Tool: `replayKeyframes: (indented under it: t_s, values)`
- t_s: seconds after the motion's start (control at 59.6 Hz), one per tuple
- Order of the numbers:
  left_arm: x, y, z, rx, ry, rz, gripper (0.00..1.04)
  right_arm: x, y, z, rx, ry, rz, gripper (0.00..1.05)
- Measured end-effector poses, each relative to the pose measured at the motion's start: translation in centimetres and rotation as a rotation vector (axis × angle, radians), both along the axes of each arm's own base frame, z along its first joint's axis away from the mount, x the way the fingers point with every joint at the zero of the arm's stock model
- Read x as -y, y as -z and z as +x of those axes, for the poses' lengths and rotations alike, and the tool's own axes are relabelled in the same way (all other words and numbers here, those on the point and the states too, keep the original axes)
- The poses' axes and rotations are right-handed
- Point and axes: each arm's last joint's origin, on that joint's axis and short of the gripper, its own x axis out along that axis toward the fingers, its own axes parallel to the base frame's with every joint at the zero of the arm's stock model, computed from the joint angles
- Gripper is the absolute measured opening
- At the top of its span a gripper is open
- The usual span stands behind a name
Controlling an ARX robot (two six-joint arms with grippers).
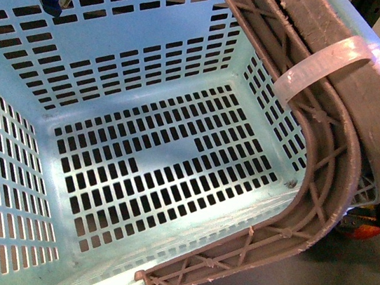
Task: Pick apple with right arm and hold basket with left
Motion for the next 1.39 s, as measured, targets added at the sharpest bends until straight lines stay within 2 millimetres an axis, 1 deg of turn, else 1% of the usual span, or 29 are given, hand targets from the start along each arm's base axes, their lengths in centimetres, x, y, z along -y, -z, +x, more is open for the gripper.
replayKeyframes:
  t_s: [0.134, 0.201, 0.269, 0.336, 0.436, 0.453, 0.487, 0.503, 0.52, 0.604, 0.621, 0.638, 0.671, 0.688, 0.738, 0.755, 0.772, 0.822, 0.839, 0.906, 0.94, 1.024, 1.074, 1.108, 1.141, 1.192, 1.208, 1.343, 1.393]
  values:
    - [0.0, 0.0, 0.0, 0.000, 0.000, 0.000, 0.15, 0.5, -0.8, -0.8, 0.011, 0.013, 0.019, 0.79]
    - [0.0, 0.0, 0.0, 0.000, 0.000, 0.000, 0.15, 1.0, -1.8, -1.2, 0.032, 0.024, 0.028, 0.79]
    - [0.0, 0.0, 0.0, 0.000, 0.000, 0.000, 0.15, 1.6, -3.4, -1.7, 0.062, 0.029, 0.025, 0.79]
    - [0.0, 0.0, 0.0, 0.000, 0.000, 0.000, 0.15, 2.3, -5.8, -2.3, 0.113, 0.024, 0.026, 0.79]
    - [0.0, 0.0, 0.0, 0.000, 0.000, 0.001, 0.15, 3.1, -10.5, -3.9, 0.203, 0.004, 0.040, 0.79]
    - [0.0, 0.0, 0.0, 0.000, 0.000, 0.000, 0.15, 3.2, -11.7, -4.2, 0.227, 0.000, 0.047, 0.79]
    - [0.0, 0.0, 0.0, 0.000, 0.000, 0.001, 0.15, 3.3, -12.6, -4.4, 0.248, -0.002, 0.054, 0.79]
    - [0.0, 0.0, 0.0, 0.000, 0.000, 0.001, 0.15, 3.3, -13.5, -4.7, 0.272, -0.006, 0.062, 0.79]
    - [0.0, 0.0, 0.0, 0.000, 0.000, 0.001, 0.15, 3.3, -13.8, -4.7, 0.279, -0.007, 0.064, 0.79]
    - [0.0, 0.0, 0.0, 0.000, 0.000, 0.000, 0.15, 3.0, -19.1, -5.7, 0.422, -0.031, 0.108, 0.79]
    - [0.0, 0.0, 0.0, 0.000, 0.000, 0.000, 0.15, 2.8, -20.4, -6.0, 0.462, -0.036, 0.122, 0.79]
    - [0.0, 0.0, 0.0, 0.000, 0.000, 0.000, 0.15, 2.7, -21.0, -6.1, 0.478, -0.042, 0.124, 0.79]
    - [0.0, 0.0, 0.0, 0.000, 0.000, 0.000, 0.15, 2.2, -22.8, -6.6, 0.529, -0.054, 0.136, 0.79]
    - [0.0, 0.0, 0.0, 0.000, 0.000, 0.000, 0.15, 1.7, -24.0, -6.9, 0.563, -0.066, 0.145, 0.79]
    - [0.0, 0.0, 0.0, 0.000, 0.000, 0.000, 0.15, 0.4, -26.4, -7.8, 0.634, -0.105, 0.168, 0.79]
    - [0.0, 0.0, 0.0, 0.000, 0.000, 0.000, 0.15, 0.2, -26.6, -7.8, 0.640, -0.108, 0.170, 0.79]
    - [0.0, 0.0, 0.0, 0.000, 0.000, 0.000, 0.15, -0.5, -27.5, -8.2, 0.665, -0.130, 0.176, 0.79]
    - [0.0, 0.0, 0.0, 0.000, 0.000, 0.000, 0.15, -1.3, -28.3, -8.5, 0.692, -0.151, 0.192, 0.79]
    - [0.0, 0.0, 0.0, 0.000, 0.000, 0.000, 0.15, -2.1, -28.9, -8.7, 0.710, -0.171, 0.202, 0.79]
    - [0.0, 0.0, 0.0, 0.000, 0.000, 0.000, 0.15, -3.6, -29.6, -9.1, 0.732, -0.203, 0.217, 0.79]
    - [0.0, 0.0, 0.0, 0.000, 0.000, 0.000, 0.15, -5.1, -29.8, -9.2, 0.740, -0.235, 0.227, 0.79]
    - [0.0, 0.0, 0.0, 0.001, 0.000, 0.001, 0.15, -8.1, -29.4, -9.5, 0.733, -0.297, 0.263, 0.79]
    - [0.0, 0.0, 0.0, 0.000, 0.000, 0.000, 0.15, -9.3, -29.0, -9.6, 0.722, -0.316, 0.287, 0.79]
    - [0.0, 0.0, 0.0, 0.000, 0.000, 0.000, 0.15, -9.7, -28.8, -9.6, 0.717, -0.322, 0.294, 0.79]
    - [0.0, 0.0, 0.0, 0.000, 0.000, 0.000, 0.15, -10.6, -28.4, -9.6, 0.705, -0.335, 0.307, 0.79]
    - [0.0, 0.0, 0.0, 0.000, 0.000, 0.000, 0.15, -11.2, -28.1, -9.6, 0.696, -0.342, 0.315, 0.79]
    - [0.0, 0.0, 0.0, 0.000, 0.000, 0.000, 0.15, -11.8, -27.8, -9.6, 0.684, -0.348, 0.325, 0.79]
    - [0.0, 0.0, 0.0, 0.000, 0.000, 0.000, 0.15, -13.4, -26.6, -9.7, 0.644, -0.370, 0.323, 0.79]
    - [0.0, 0.0, 0.0, 0.000, -0.001, 0.000, 0.15, -13.8, -26.2, -9.8, 0.631, -0.373, 0.318, 0.79]
